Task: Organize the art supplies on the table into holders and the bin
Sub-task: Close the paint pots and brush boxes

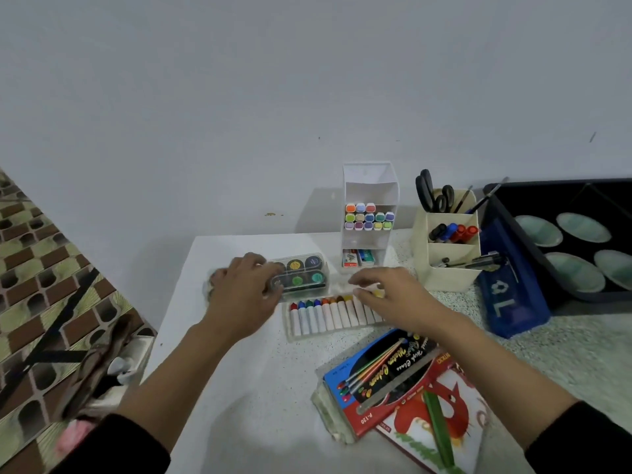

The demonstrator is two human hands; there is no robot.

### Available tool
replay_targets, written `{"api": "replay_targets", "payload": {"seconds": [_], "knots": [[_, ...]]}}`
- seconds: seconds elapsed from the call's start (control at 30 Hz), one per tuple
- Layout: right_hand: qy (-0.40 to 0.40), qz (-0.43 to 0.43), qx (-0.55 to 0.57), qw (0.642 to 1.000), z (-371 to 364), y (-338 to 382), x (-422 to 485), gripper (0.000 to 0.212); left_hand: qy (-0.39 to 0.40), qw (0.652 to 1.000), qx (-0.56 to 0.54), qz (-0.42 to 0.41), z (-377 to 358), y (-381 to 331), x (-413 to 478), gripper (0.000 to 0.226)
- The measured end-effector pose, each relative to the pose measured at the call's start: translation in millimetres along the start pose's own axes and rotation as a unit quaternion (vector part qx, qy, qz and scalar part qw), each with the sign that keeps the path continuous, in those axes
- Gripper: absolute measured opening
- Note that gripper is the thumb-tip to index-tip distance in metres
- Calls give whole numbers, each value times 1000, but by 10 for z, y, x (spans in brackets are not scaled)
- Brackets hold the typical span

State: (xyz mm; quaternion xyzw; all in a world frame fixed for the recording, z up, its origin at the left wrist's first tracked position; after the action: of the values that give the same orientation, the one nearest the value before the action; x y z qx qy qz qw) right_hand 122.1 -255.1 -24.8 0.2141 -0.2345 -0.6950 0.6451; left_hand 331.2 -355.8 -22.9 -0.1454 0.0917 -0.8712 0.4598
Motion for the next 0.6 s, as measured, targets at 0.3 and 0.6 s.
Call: {"api": "replay_targets", "payload": {"seconds": [0.3,0.6], "knots": [[232,40,-141,962,-108,-150,-717,100,90,973,-32,-209,-465,-1337,-481,35],[236,60,-170,955,-117,-211,-804,90,149,961,94,-214,-805,-1150,-280,82]]}}
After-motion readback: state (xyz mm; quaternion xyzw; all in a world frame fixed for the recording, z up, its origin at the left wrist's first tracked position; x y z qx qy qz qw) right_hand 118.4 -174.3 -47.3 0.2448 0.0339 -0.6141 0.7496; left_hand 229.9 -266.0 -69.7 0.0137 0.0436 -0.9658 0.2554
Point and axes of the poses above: each hand's wrist, its own x-axis towards the middle knuckle, its own z-axis out of the back of the hand, y = z × x, the point moved 10 cm from there along x, towards the middle knuckle, and after that the axes turned 1 degree about -z, right-handed, at the moved point
